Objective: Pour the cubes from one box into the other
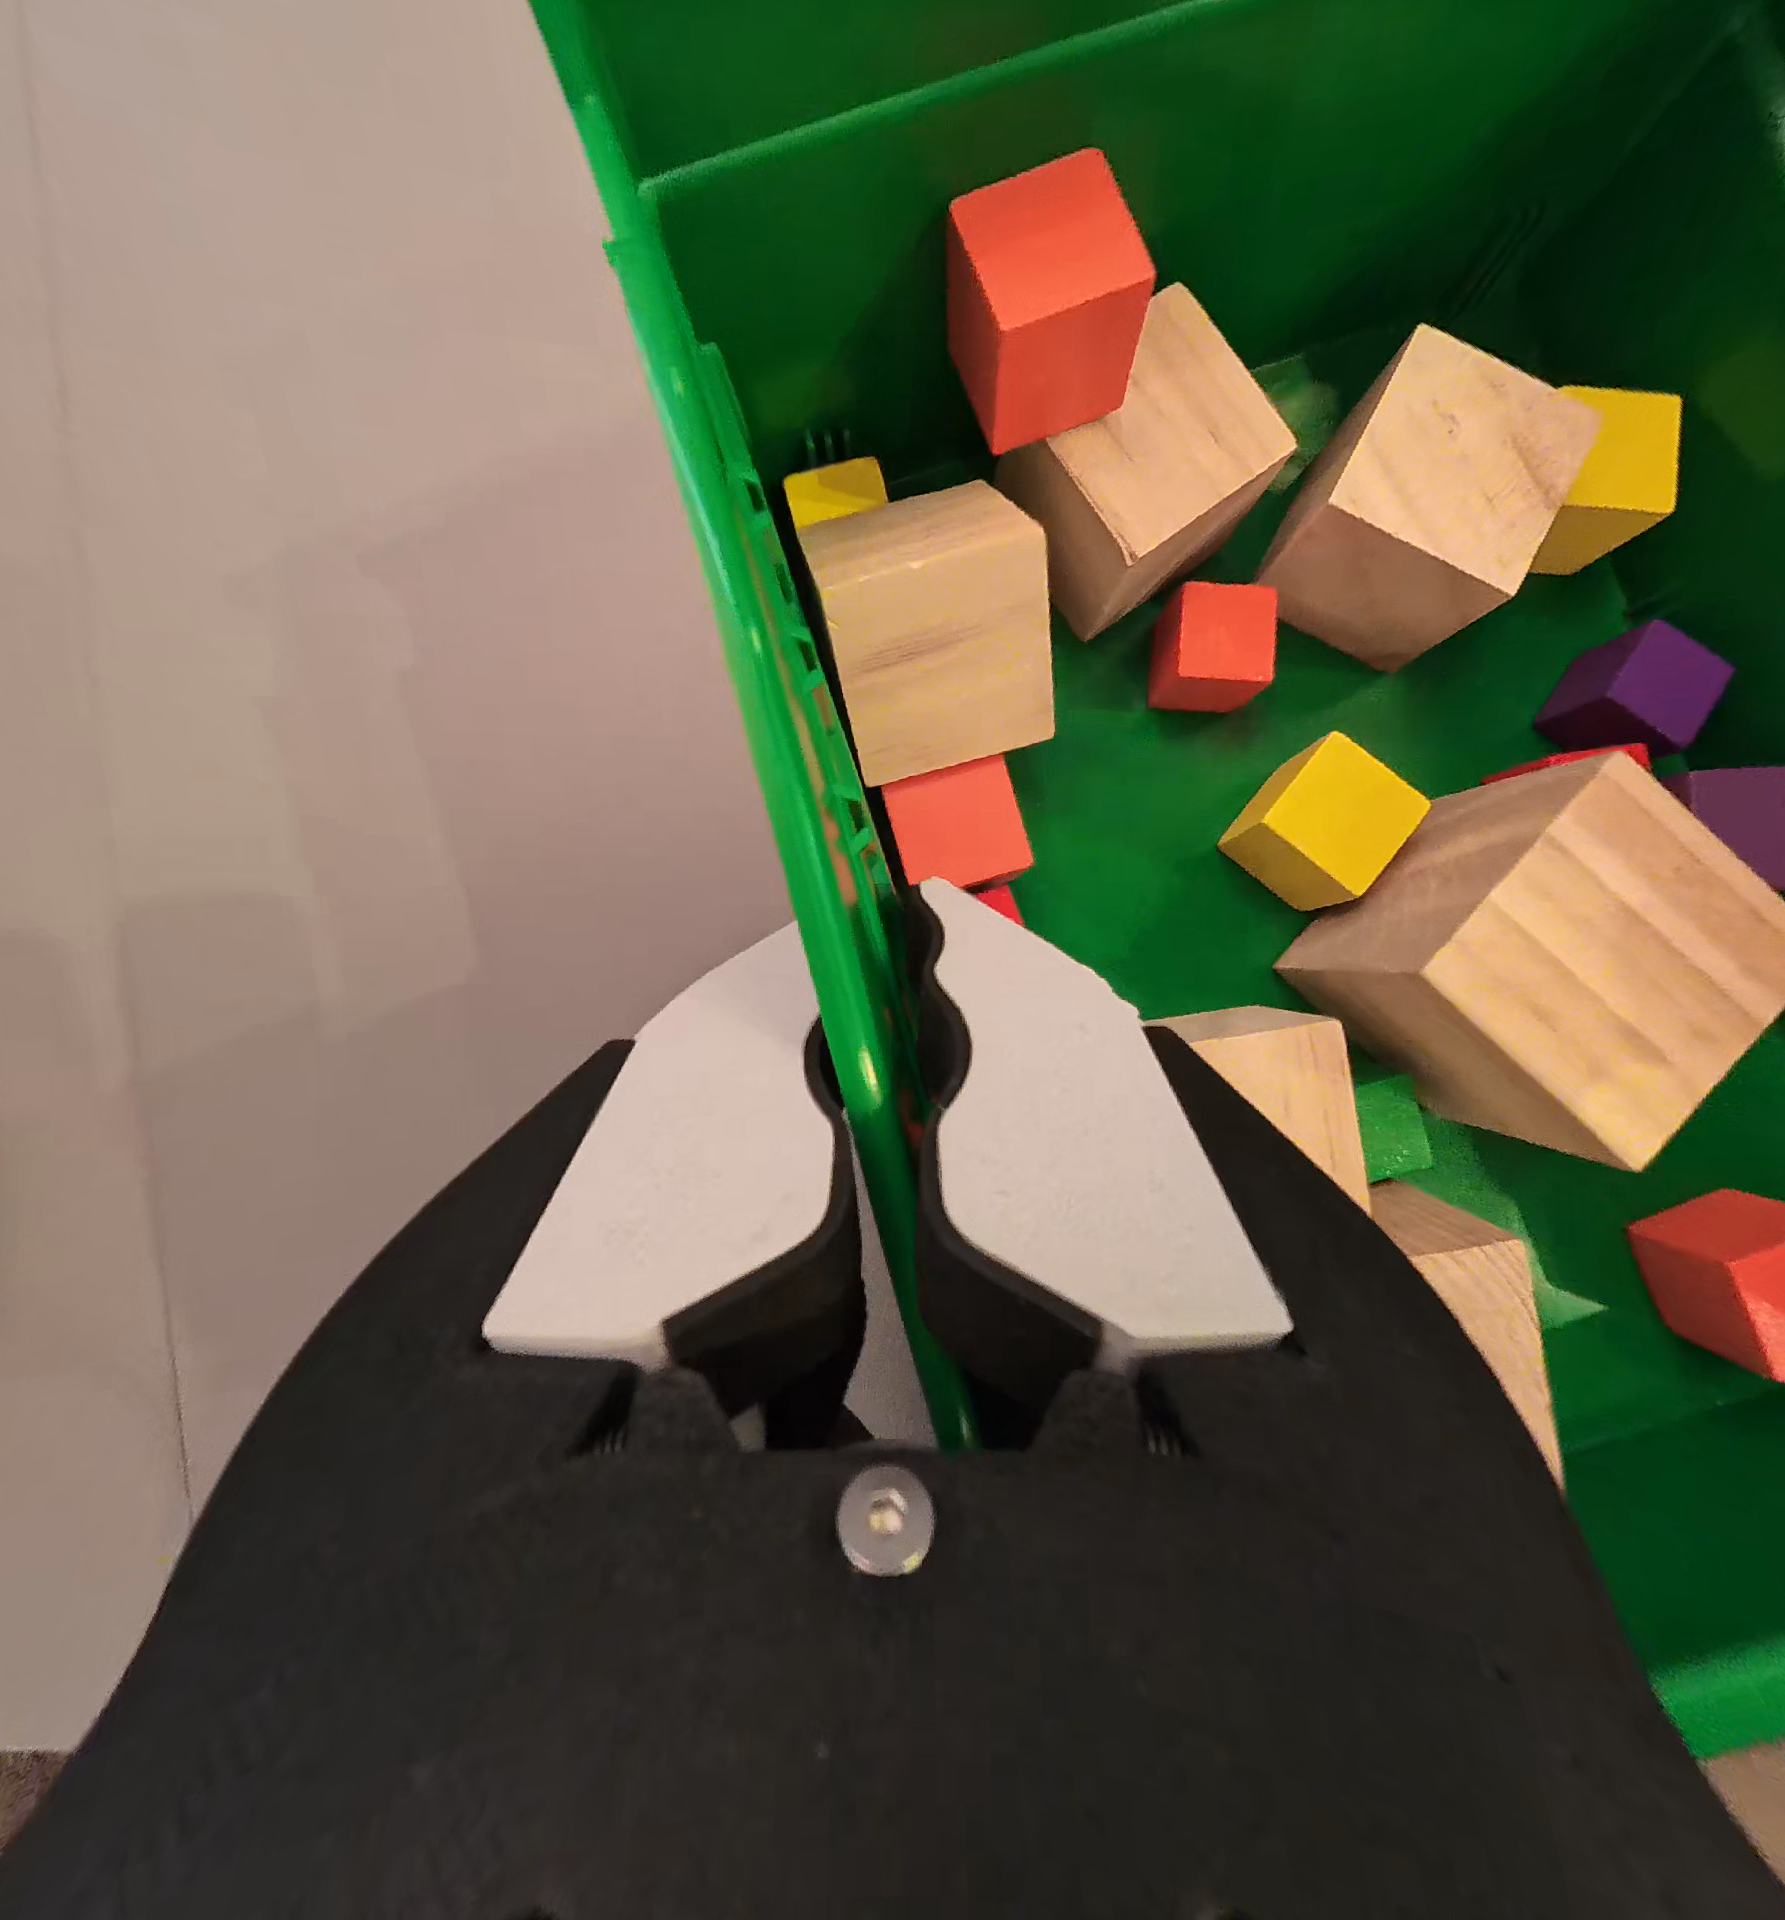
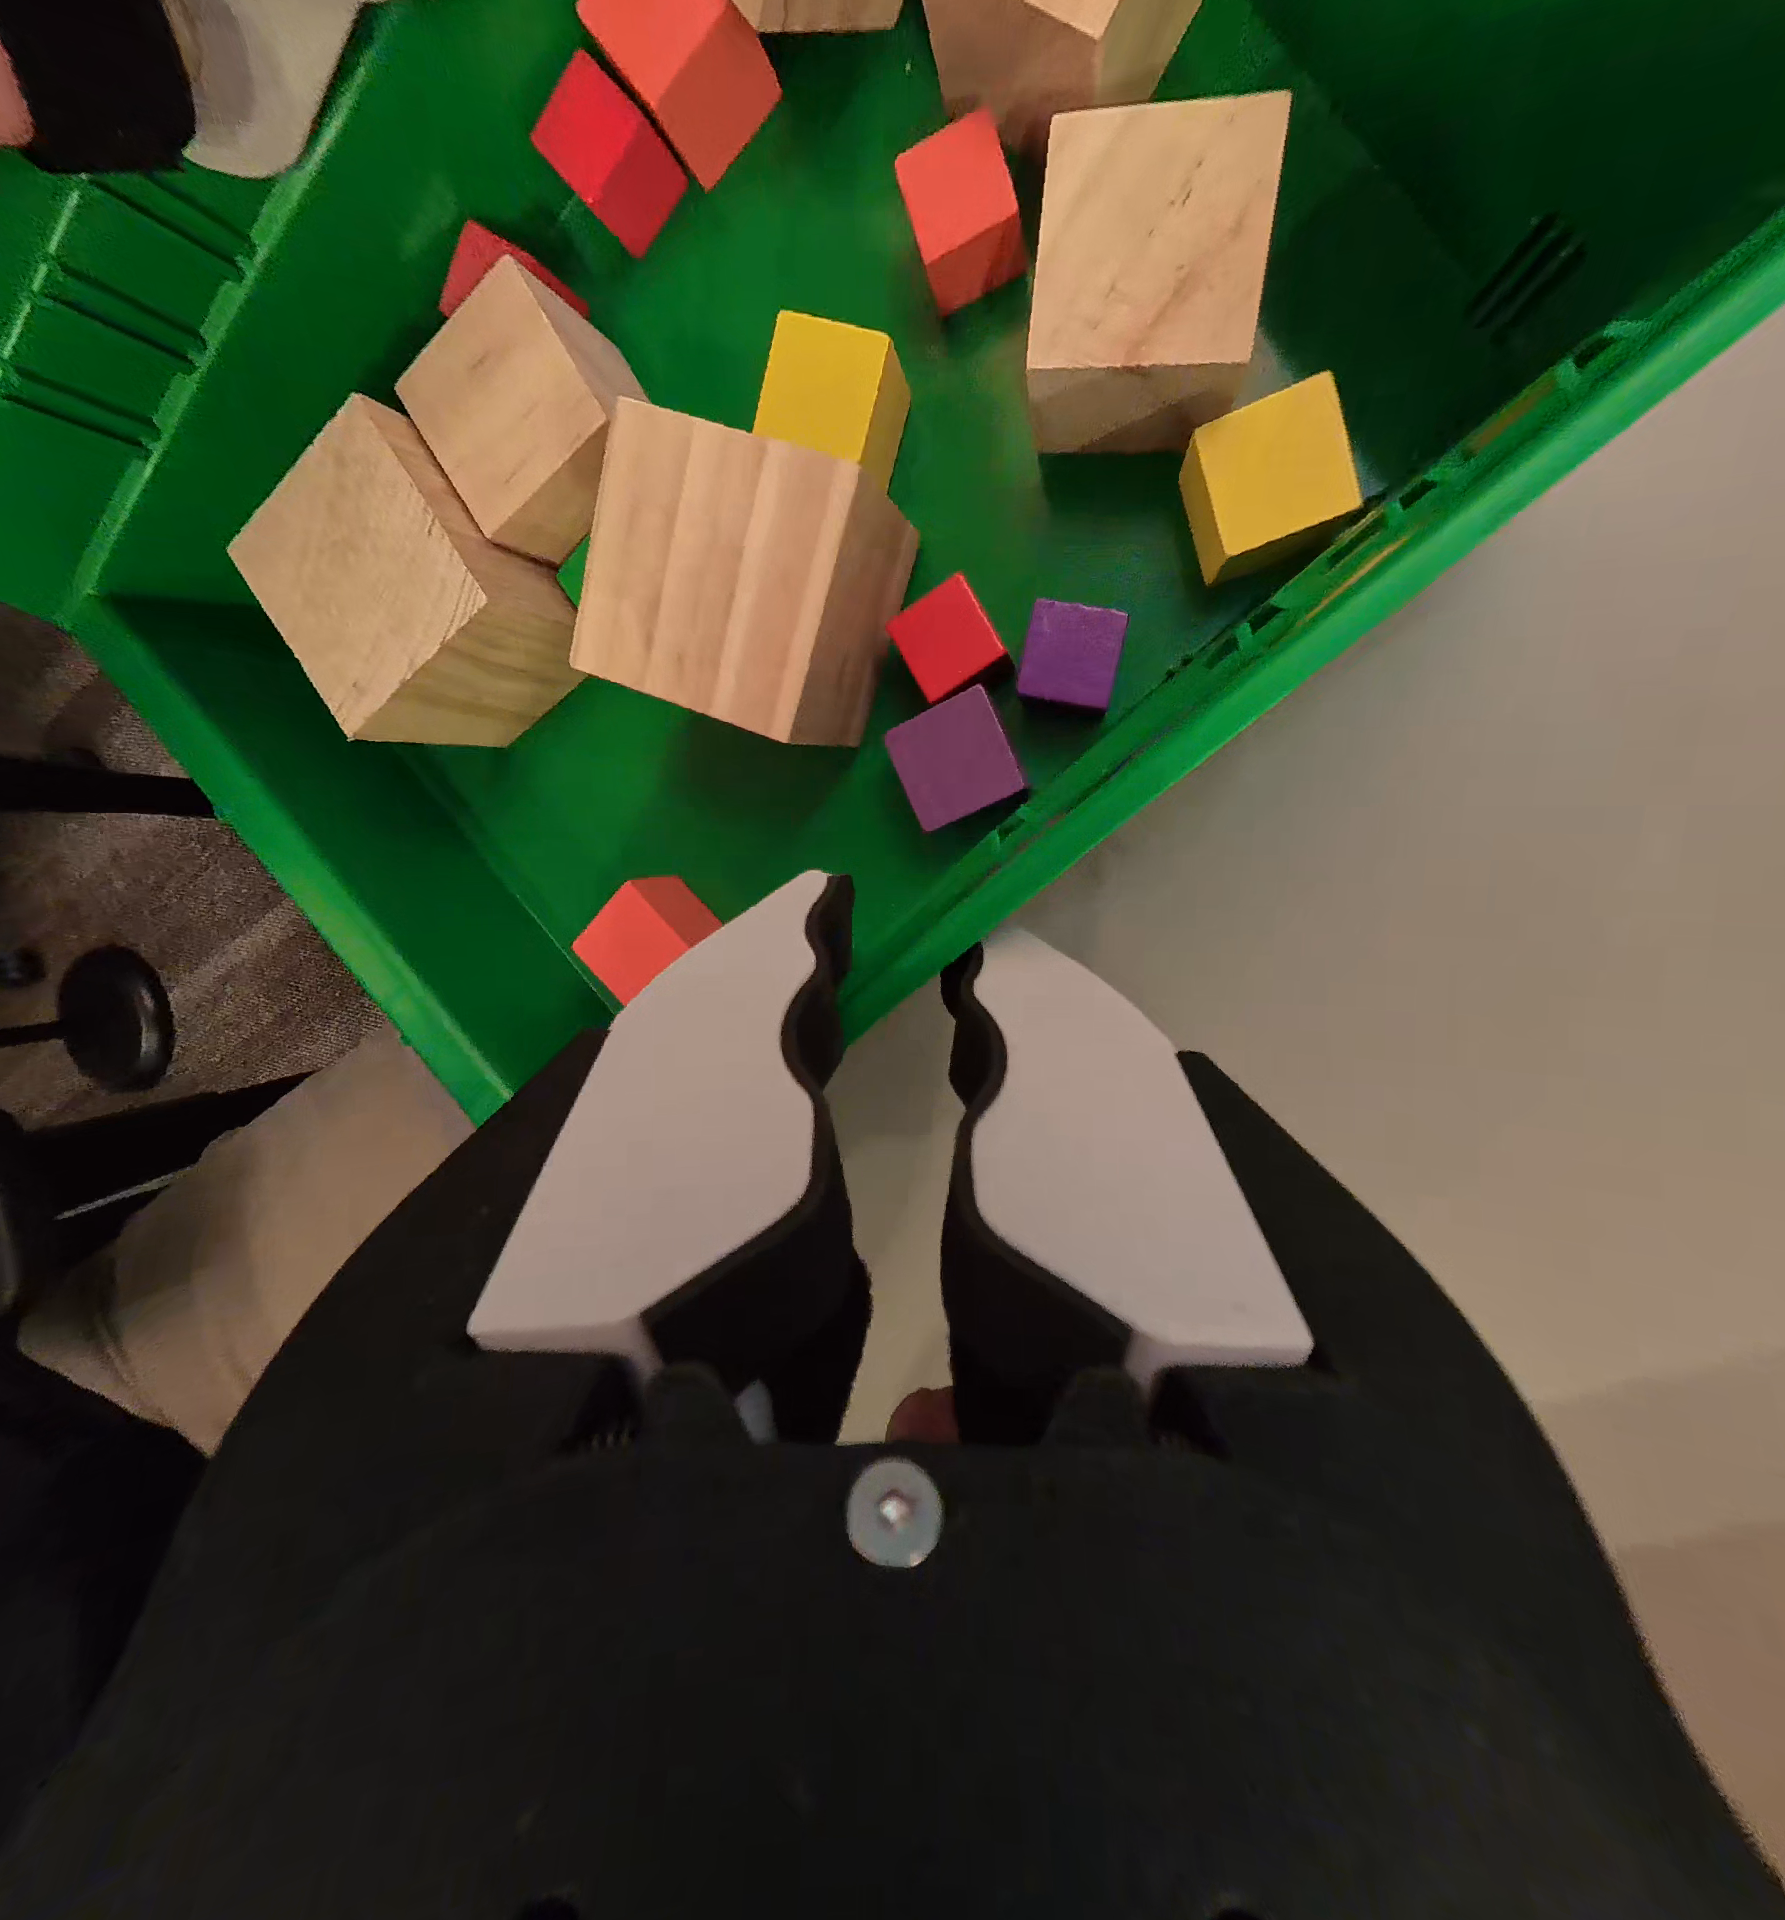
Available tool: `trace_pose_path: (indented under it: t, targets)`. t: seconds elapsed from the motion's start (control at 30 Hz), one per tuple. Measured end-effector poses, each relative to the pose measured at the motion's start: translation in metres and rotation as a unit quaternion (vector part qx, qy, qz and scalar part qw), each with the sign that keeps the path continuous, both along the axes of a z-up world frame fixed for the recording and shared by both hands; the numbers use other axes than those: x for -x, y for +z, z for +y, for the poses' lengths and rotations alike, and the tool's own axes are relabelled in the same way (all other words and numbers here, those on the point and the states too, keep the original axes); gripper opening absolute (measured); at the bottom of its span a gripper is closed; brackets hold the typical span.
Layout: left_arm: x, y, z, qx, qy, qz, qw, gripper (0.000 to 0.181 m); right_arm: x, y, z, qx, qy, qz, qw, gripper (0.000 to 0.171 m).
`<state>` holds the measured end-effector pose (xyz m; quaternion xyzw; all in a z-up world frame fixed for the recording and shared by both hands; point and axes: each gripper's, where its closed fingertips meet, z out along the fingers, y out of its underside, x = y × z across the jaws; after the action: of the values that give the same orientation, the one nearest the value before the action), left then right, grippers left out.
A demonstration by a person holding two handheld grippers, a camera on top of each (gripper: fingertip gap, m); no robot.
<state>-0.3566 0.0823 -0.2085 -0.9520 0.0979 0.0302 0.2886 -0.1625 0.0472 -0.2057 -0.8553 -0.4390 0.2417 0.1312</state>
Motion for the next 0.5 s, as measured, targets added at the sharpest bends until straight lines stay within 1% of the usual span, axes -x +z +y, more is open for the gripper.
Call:
trace_pose_path:
  t: [0.1, 0.23, 0.37, 0.5]
  targets:
    - [-0.016, 0.016, 0.005, -0.013, -0.013, 0.001, 1.000, 0.005, -0.015, 0.017, 0.000, -0.012, -0.007, 0.009, 1.000, 0.011]
    - [-0.051, 0.047, 0.017, -0.041, -0.032, -0.024, 0.998, 0.005, -0.050, 0.055, 0.005, -0.047, -0.014, 0.010, 0.999, 0.011]
    - [-0.107, 0.086, 0.034, -0.070, -0.075, -0.024, 0.994, 0.005, -0.103, 0.089, 0.009, -0.069, -0.034, 0.010, 0.997, 0.012]
    - [-0.176, 0.128, 0.057, -0.108, -0.122, -0.005, 0.987, 0.005, -0.166, 0.117, 0.013, -0.094, -0.070, 0.011, 0.993, 0.012]
